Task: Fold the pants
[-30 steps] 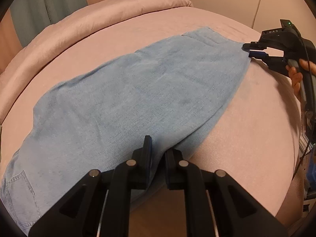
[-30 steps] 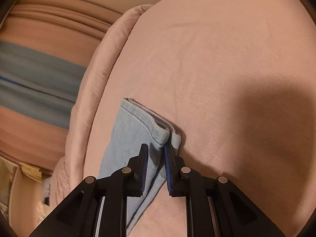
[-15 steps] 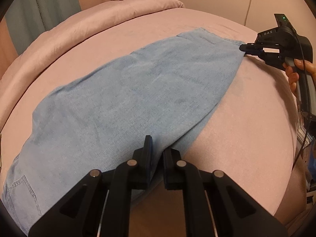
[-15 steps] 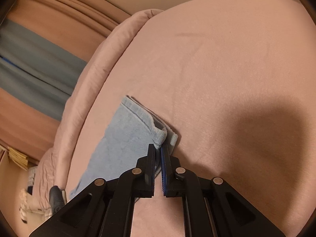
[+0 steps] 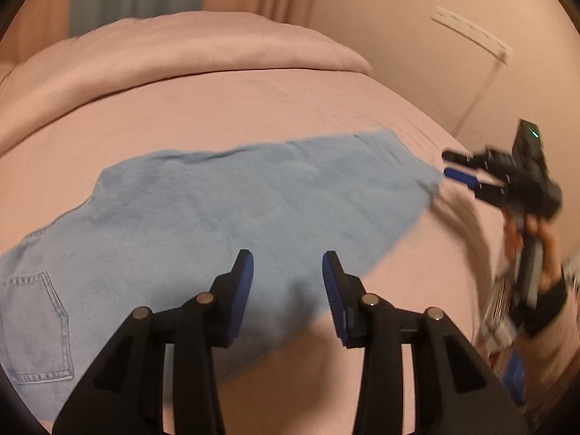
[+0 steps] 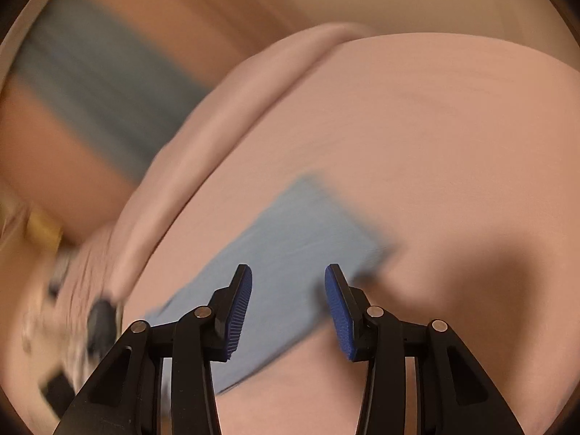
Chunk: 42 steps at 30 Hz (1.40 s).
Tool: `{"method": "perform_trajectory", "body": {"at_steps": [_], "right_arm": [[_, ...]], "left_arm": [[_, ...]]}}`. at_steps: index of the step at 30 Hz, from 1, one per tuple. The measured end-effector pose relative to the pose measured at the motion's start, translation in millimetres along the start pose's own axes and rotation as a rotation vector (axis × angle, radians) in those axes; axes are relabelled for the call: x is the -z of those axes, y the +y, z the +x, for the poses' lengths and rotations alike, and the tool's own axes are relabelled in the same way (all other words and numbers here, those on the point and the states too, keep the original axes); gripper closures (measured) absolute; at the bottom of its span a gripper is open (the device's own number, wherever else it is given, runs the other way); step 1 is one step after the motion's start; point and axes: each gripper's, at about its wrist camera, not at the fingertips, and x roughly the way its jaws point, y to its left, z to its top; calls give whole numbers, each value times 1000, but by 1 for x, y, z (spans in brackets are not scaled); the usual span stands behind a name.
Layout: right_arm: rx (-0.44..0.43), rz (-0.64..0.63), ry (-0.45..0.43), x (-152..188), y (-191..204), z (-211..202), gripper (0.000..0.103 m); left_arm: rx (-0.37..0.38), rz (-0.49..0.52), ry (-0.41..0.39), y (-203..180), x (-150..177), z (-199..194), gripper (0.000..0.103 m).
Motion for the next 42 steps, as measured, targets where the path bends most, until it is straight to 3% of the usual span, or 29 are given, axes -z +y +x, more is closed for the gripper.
{"method": "perform_trajectory", "body": {"at_steps": [4, 6, 8, 9, 11, 14, 17, 20, 23, 24, 26, 28, 32, 34, 37, 39, 42], "right_arm": [[-50, -212, 139, 26, 58, 43, 62], [-22, -339, 219, 50, 82, 64, 63], [36, -447, 284, 74, 90, 77, 63], [85, -535, 290, 90, 93, 79, 63], [120, -629, 269, 103, 98, 71, 63], [123, -595, 295, 97, 98, 63, 63], [13, -597, 246, 92, 115, 53, 63], [-65, -597, 251, 100, 132, 67, 63], [-72, -633, 283, 117, 142, 91, 63], [-34, -652, 323, 128, 141, 104, 63], [-11, -717, 263, 139, 142, 99, 61], [-37, -726, 274, 141, 141, 91, 58], [-143, -583, 338, 128, 126, 80, 56], [-241, -473, 359, 114, 122, 75, 56], [-369, -434, 350, 96, 143, 80, 55], [-397, -462, 356, 84, 167, 94, 54], [-366, -523, 379, 70, 215, 137, 54]], "left_arm": [[-45, -17, 96, 1, 11, 31, 66], [-51, 8, 151, -4, 28, 41, 66], [-58, 86, 127, -15, 41, 32, 65], [-55, 106, 132, -16, 45, 28, 61], [-51, 127, 128, -15, 52, 19, 63], [-26, 108, 126, -10, 51, 10, 63], [6, 65, 98, -5, 46, 2, 63], [15, 28, 67, -3, 43, -6, 61], [-4, 2, 47, -1, 41, -14, 58], [-19, -12, 46, 2, 41, -15, 56], [-51, -43, 51, 12, 41, -16, 55], [-63, -78, 61, 23, 38, -14, 55], [-95, -181, 12, 50, 27, -21, 54], [-125, -226, -37, 66, 20, -25, 50], [-168, -320, -59, 97, 14, -24, 50], [-156, -384, -44, 114, 16, -19, 50], [-223, -389, 26, 127, 31, -12, 51]]}}
